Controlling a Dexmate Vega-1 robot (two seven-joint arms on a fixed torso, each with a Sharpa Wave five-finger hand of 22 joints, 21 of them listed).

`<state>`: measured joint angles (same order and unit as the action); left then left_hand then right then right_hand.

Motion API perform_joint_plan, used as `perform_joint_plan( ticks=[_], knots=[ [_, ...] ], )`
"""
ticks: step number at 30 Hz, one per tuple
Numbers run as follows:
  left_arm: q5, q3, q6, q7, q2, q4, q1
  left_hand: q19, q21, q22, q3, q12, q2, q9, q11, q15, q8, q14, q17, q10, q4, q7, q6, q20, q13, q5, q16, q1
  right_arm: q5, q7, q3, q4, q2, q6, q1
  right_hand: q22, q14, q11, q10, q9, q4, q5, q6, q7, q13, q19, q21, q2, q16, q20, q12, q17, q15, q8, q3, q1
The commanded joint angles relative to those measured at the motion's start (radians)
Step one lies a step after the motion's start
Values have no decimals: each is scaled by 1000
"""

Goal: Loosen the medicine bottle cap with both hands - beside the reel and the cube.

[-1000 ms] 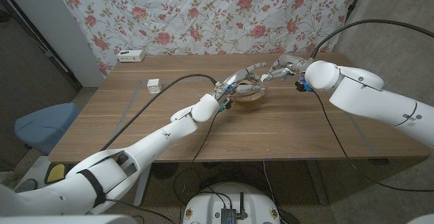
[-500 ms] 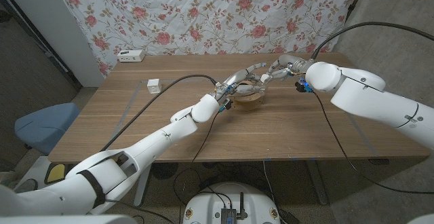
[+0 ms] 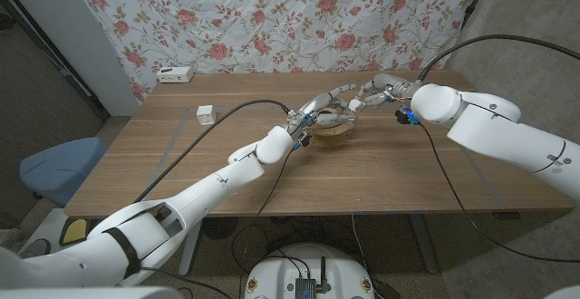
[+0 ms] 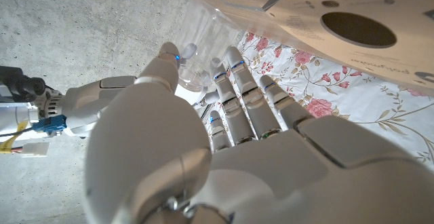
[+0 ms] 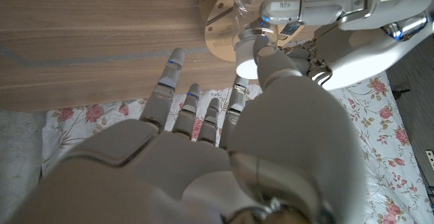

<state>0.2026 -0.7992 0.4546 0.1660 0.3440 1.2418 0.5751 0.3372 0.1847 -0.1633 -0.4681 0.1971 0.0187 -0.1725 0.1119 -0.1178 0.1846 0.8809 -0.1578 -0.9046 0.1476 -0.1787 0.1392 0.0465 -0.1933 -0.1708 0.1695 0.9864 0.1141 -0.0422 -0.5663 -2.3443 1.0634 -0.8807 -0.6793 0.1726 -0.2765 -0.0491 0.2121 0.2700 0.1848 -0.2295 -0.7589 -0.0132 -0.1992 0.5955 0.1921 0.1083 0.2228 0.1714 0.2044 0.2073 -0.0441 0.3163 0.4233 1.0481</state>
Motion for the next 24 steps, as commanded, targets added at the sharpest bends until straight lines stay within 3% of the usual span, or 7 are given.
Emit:
perform_joint_plan(
  ticks=[1,17,24],
  knots=[
    [3,0,-6,2,3,11,7,3,0,-2,-7,3,-8,-2,40,-79,-1,10,-3,-48,0,0,-4,68,-3,-6,4,1,61,19,48,1,14,46,-37,2,3,-19,3,-1,0,-12,-37,-28,1,-6,-3,18,4,-1,-4,4,9,0,15,28],
    [9,-1,-14,9,2,23,14,4,0,-2,-8,3,-9,-2,42,-79,0,11,-3,-47,0,-2,-2,69,-3,-6,4,0,92,40,73,4,26,73,-61,2,0,-36,16,-15,3,-33,-75,-46,2,-15,-1,36,7,-7,-1,5,24,-7,34,78],
    [10,-4,-11,8,-3,14,8,3,0,-2,-8,4,-9,-2,44,-78,0,11,-3,-50,0,-2,-3,69,-3,-6,5,-1,114,41,91,10,33,97,-75,2,6,-31,2,-23,-3,-39,-19,-55,3,-22,0,26,7,-2,-7,6,21,-44,28,89]
  ],
)
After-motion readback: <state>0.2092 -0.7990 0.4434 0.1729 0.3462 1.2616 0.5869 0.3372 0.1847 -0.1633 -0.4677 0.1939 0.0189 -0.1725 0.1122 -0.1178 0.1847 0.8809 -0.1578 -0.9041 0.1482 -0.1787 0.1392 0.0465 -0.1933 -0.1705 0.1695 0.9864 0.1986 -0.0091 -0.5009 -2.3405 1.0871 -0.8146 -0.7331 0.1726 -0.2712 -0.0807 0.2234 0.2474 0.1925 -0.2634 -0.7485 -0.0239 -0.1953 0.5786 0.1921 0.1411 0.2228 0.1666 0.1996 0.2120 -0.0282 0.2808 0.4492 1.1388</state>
